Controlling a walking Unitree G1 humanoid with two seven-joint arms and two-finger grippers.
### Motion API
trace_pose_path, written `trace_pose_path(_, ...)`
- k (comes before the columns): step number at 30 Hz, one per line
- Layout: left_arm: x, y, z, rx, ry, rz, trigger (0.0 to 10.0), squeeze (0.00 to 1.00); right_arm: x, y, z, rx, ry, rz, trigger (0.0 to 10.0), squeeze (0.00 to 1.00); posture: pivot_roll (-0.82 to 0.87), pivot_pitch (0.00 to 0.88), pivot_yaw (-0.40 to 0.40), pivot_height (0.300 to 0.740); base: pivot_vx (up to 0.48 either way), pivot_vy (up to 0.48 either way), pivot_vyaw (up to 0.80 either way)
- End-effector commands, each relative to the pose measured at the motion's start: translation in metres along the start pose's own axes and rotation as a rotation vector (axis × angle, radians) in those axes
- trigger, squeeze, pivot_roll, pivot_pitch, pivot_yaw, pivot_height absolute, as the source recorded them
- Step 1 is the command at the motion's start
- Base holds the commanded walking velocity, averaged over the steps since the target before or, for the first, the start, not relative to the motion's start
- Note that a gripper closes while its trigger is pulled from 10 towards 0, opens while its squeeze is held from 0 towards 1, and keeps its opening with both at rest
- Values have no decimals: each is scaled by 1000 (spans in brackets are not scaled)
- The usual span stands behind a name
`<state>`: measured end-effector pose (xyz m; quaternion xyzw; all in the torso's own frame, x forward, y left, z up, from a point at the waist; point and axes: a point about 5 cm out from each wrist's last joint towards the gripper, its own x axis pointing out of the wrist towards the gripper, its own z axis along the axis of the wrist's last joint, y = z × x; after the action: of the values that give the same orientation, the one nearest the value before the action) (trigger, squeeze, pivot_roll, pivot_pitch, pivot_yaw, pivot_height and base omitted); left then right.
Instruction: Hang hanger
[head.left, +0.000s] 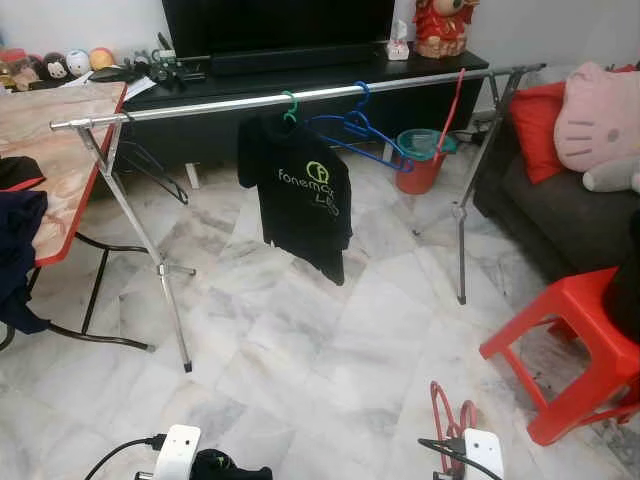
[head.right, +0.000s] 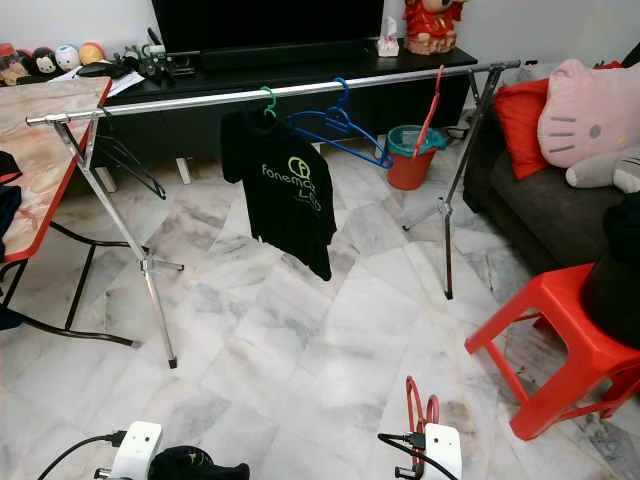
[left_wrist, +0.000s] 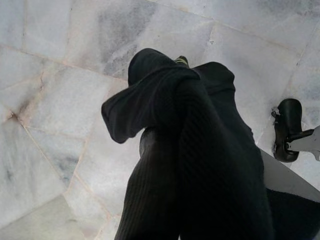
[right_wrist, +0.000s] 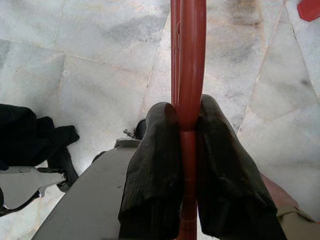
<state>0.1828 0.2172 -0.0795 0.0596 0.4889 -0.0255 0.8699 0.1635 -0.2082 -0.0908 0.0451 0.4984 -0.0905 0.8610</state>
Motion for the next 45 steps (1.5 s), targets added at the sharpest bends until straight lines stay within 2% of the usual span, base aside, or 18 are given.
trace_pose_path(1,-1,4,-7,16,26,13,10000,0,0,0,-4,19,8,-3,10000,0,-127,0,3,740,0,0,0)
trace_pose_path(11,-2,6,-9,-77,1,72,10000,0,0,0,-3,-8,7,20,10000,0,-124,0,2,740,0,0,0)
trace_pose_path(16,-2,7,-8,-153,-44,120,10000,0,0,1,-3,-36,14,33,10000,0,-123,0,-1,740,0,0,749)
trace_pose_path(18,-2,7,-7,-151,-58,125,10000,0,0,1,-2,-38,14,34,10000,0,-123,0,-1,740,0,0,800)
trace_pose_path(20,-3,9,-3,-144,-103,144,10000,0,0,1,-2,-43,13,36,10000,0,-120,0,-4,740,0,0,800)
trace_pose_path(21,-4,10,2,-164,-174,164,10000,0,0,1,-2,-44,12,37,10000,0,-127,0,-2,740,0,0,800)
trace_pose_path(23,-6,11,8,-179,-253,181,10000,0,0,1,-2,-45,11,38,10000,0,-129,0,-1,740,0,0,800)
trace_pose_path(25,-9,12,12,-198,-323,198,10000,0,0,1,-2,-48,10,38,10000,0,-126,0,-5,740,0,0,800)
trace_pose_path(26,-9,12,12,-198,-323,198,10000,0,0,1,-2,-48,10,38,10000,0,-126,0,-5,740,0,0,800)
trace_pose_path(27,-11,13,17,-206,-393,213,10000,0,0,0,-1,-50,9,39,10000,0,-115,0,-11,740,0,0,800)
trace_pose_path(30,-15,13,23,-212,-474,232,10000,0,0,-1,-1,-50,11,39,10000,0,-113,0,-15,740,0,0,800)
trace_pose_path(31,-25,37,103,-177,-692,239,10000,0,0,-1,-1,-52,11,38,10000,0,-111,0,-17,740,0,0,800)
trace_pose_path(32,-37,46,139,-139,-810,257,10000,0,0,-1,-1,-54,10,38,10000,0,-107,0,-20,740,0,0,800)
trace_pose_path(34,-44,47,147,-108,-880,282,10000,0,0,-2,-1,-47,8,33,10000,0,-107,0,-20,740,0,0,800)
trace_pose_path(35,-44,47,147,-108,-880,282,10000,0,0,-2,-1,-47,8,33,10000,0,-107,0,-20,740,0,0,800)
trace_pose_path(39,-55,46,156,-96,-989,296,10000,0,0,-2,-1,-38,6,25,10000,0,-107,0,-26,740,0,0,800)
trace_pose_path(42,-62,44,159,-105,-1041,297,10000,0,0,-3,-1,-40,6,24,10000,0,-98,0,-34,740,0,0,800)
trace_pose_path(45,-63,43,159,-110,-1044,293,10000,0,0,-3,-1,-37,5,23,10000,0,-90,0,-36,740,0,0,800)
